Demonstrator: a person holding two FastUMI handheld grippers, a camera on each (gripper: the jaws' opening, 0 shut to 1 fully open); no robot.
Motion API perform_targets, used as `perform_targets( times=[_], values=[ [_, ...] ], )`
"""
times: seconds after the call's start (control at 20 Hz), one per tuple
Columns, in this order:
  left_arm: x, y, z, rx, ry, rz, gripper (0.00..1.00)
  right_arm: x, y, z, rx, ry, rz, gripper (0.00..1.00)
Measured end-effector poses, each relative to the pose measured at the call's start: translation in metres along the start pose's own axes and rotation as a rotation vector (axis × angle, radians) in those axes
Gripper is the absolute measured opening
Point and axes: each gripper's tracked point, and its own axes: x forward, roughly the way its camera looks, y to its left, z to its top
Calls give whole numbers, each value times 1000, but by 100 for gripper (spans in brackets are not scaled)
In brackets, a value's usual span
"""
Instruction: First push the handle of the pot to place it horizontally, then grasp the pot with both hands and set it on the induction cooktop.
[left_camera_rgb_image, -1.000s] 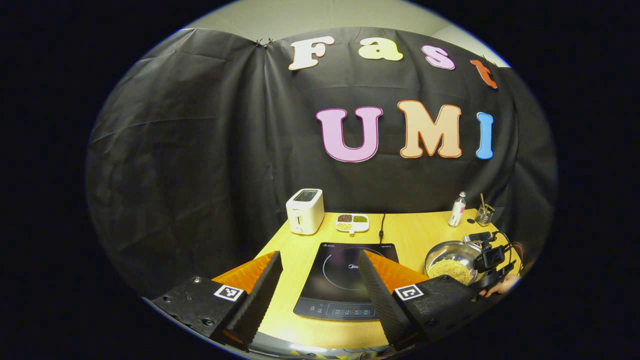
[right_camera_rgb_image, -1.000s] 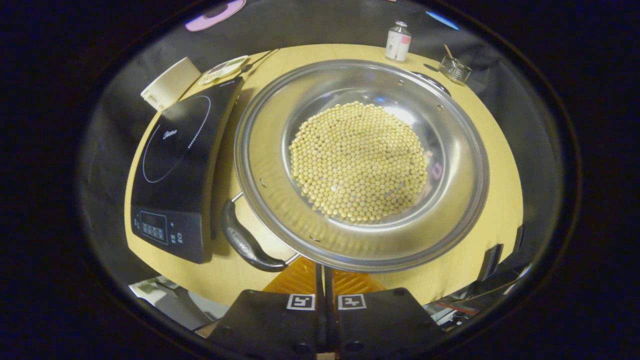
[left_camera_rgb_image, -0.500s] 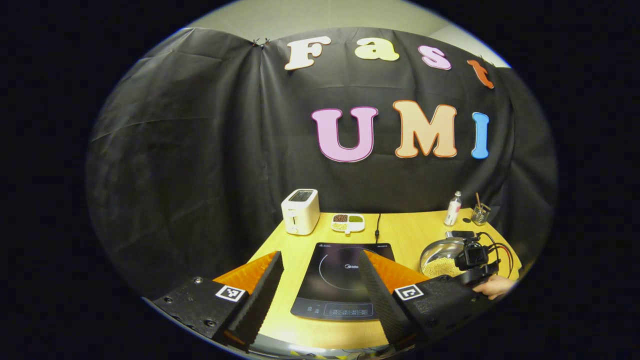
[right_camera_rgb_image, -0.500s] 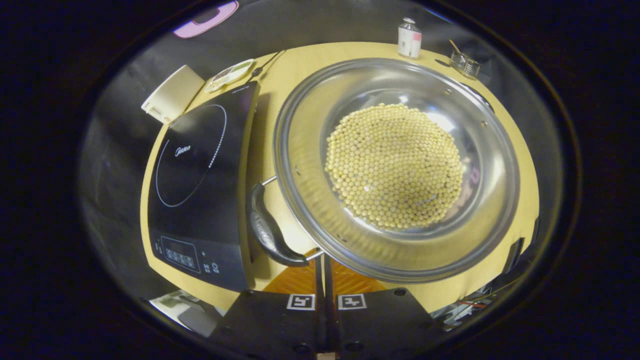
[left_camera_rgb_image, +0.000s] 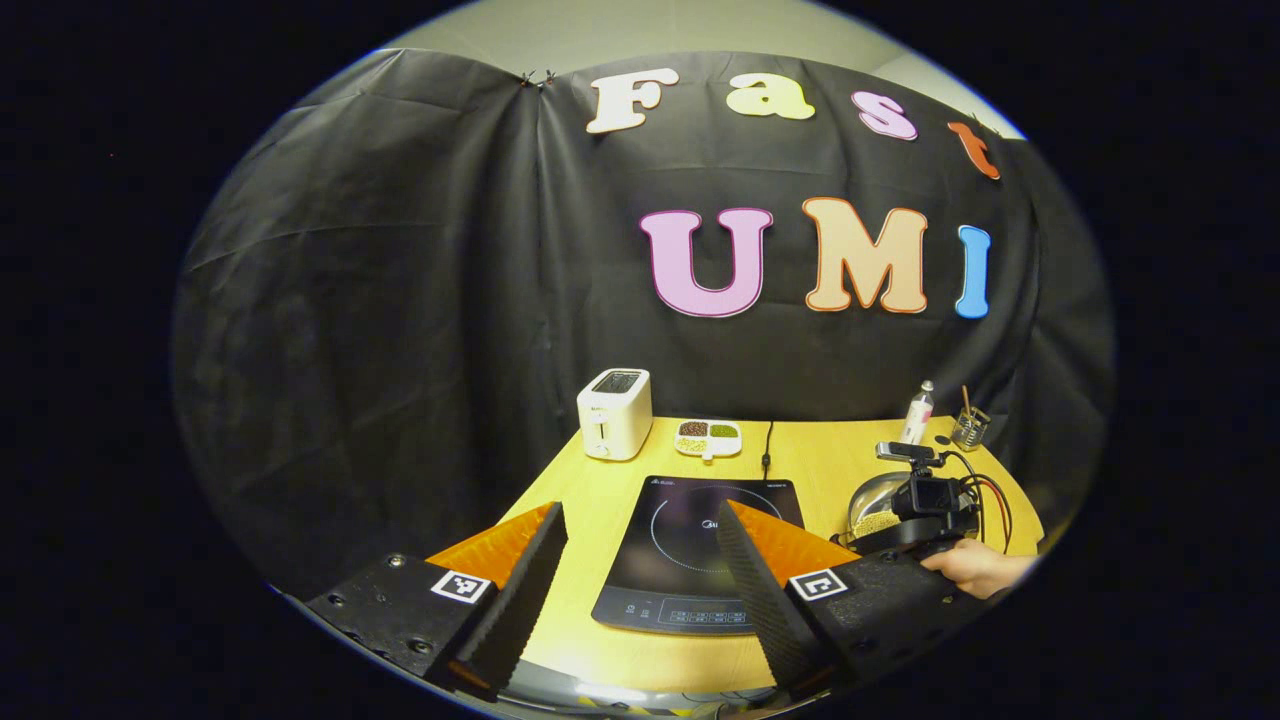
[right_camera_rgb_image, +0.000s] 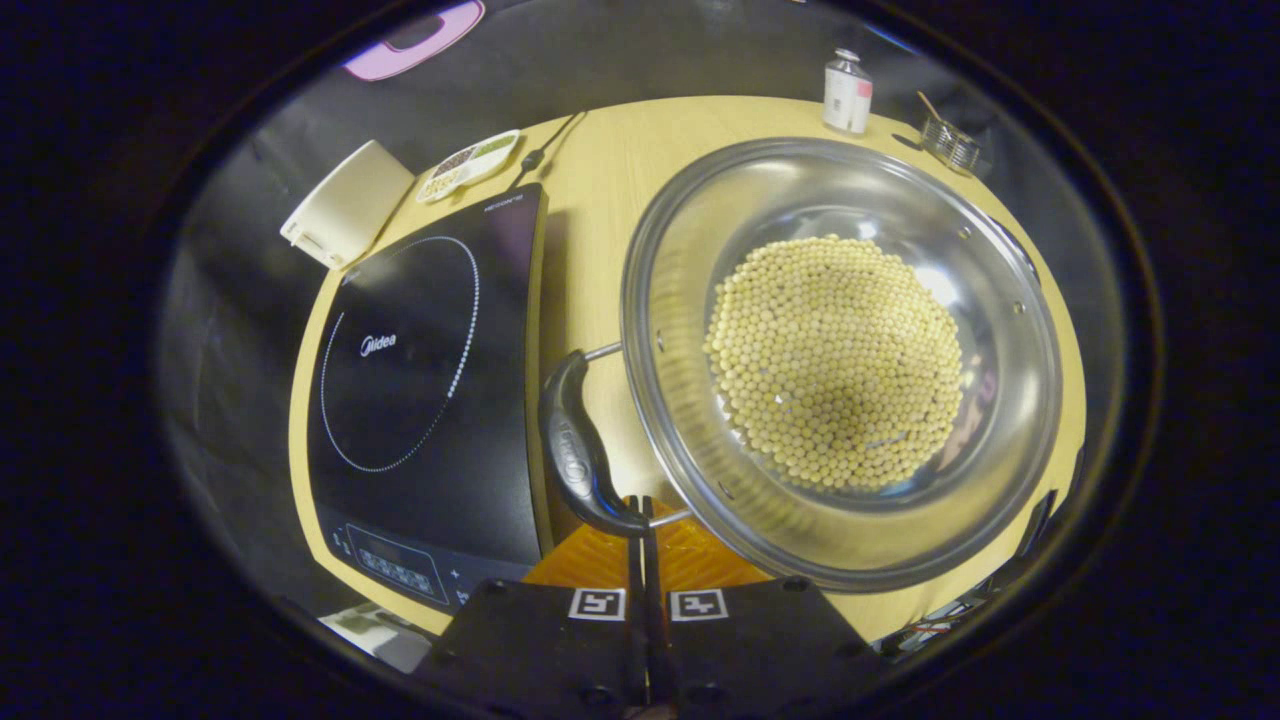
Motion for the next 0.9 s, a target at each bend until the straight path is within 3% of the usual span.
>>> perform_targets(
  times=[0.9],
  values=[
    [-13, 31, -17, -6, 38, 80, 93, 19, 21, 57, -48, -77, -22, 2]
  ],
)
